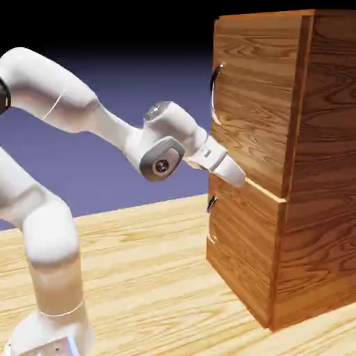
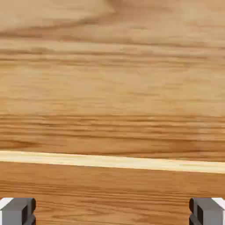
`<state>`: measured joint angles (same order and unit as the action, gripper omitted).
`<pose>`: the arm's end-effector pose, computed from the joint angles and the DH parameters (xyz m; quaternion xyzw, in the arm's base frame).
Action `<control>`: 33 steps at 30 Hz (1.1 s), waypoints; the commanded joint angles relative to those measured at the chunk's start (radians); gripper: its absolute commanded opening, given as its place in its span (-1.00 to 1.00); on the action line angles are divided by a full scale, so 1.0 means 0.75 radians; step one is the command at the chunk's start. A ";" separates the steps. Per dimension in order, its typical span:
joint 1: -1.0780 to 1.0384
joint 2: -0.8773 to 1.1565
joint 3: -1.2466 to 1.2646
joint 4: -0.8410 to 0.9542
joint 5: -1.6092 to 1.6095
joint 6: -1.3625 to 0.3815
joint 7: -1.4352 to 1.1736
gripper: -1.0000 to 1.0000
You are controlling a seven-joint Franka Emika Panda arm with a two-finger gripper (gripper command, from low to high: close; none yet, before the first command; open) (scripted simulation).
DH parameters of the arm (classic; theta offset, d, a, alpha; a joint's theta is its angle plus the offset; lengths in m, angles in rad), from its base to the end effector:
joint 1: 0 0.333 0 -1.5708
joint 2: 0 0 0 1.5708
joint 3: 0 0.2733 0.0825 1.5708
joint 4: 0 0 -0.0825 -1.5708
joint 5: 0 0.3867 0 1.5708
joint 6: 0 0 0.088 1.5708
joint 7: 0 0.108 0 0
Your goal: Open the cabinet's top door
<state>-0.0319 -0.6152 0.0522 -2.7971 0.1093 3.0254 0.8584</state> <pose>0.4127 -0.0004 0.4430 -0.8141 0.4120 -0.3651 0.1852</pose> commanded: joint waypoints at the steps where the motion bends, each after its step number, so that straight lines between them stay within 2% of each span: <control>1: -0.022 -0.022 0.026 0.006 0.054 -0.006 0.058 0.00; 33: -0.716 -0.736 0.852 0.210 1.783 -0.189 1.914 0.00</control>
<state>-0.5687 -1.1674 0.6909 -2.6394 1.4464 2.8837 2.2938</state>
